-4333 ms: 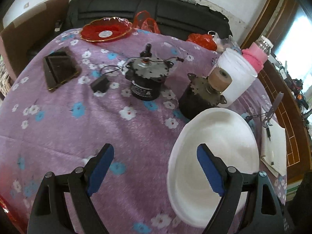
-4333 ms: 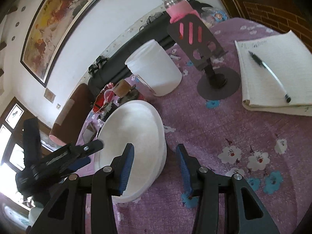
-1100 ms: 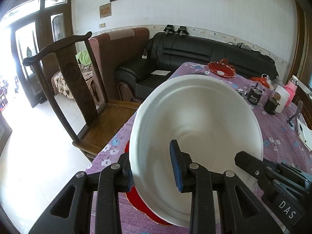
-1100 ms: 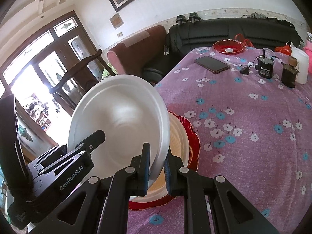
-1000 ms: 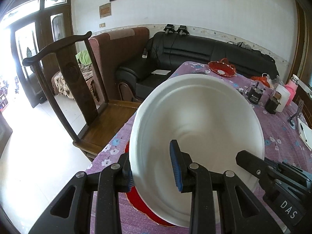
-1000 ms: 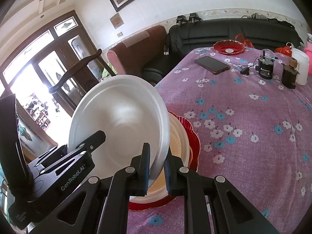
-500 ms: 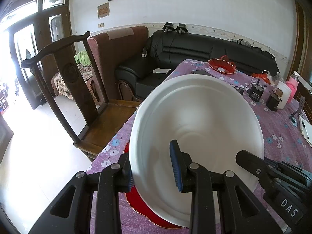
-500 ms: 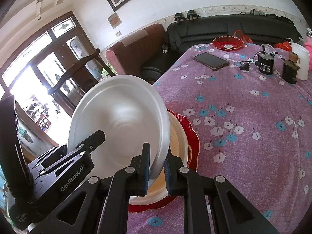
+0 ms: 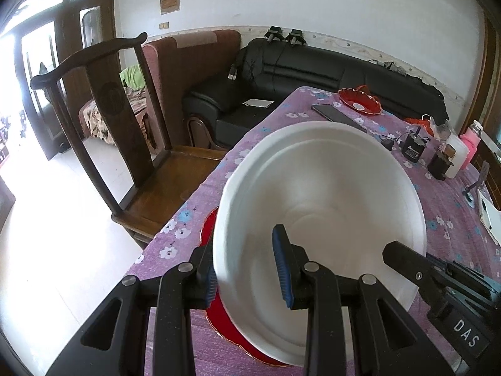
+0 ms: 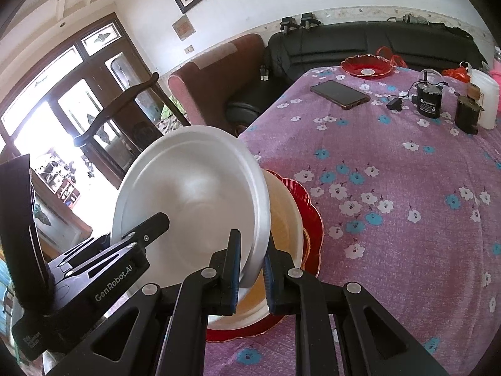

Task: Organize plates and bowls
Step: 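Carry the white bowl with both grippers over the stack and lower it, then set the white bowl into the beige bowl and open both grippers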

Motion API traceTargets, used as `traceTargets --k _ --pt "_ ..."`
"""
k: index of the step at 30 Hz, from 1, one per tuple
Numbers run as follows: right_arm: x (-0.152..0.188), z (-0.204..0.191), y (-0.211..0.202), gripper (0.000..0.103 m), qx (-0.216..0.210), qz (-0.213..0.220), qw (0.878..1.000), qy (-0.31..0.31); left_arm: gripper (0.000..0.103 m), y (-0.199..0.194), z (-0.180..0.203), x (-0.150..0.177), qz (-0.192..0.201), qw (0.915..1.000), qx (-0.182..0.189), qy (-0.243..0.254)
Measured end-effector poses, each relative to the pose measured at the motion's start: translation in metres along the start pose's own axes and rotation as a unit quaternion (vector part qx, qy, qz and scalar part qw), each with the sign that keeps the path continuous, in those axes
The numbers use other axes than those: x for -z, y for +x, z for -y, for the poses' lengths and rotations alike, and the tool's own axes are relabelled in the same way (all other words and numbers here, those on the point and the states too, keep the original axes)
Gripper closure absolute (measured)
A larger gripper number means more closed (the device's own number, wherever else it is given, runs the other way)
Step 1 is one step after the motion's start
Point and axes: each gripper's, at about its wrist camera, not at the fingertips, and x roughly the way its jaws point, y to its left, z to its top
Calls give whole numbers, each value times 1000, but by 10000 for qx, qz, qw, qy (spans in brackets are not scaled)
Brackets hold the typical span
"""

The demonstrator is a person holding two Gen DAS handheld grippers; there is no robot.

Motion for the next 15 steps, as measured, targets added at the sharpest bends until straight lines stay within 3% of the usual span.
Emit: traceTargets --k 15 --pt "0 1 0 88 22 -37 10000 34 71 -7 -17 1 23 9996 118 -269"
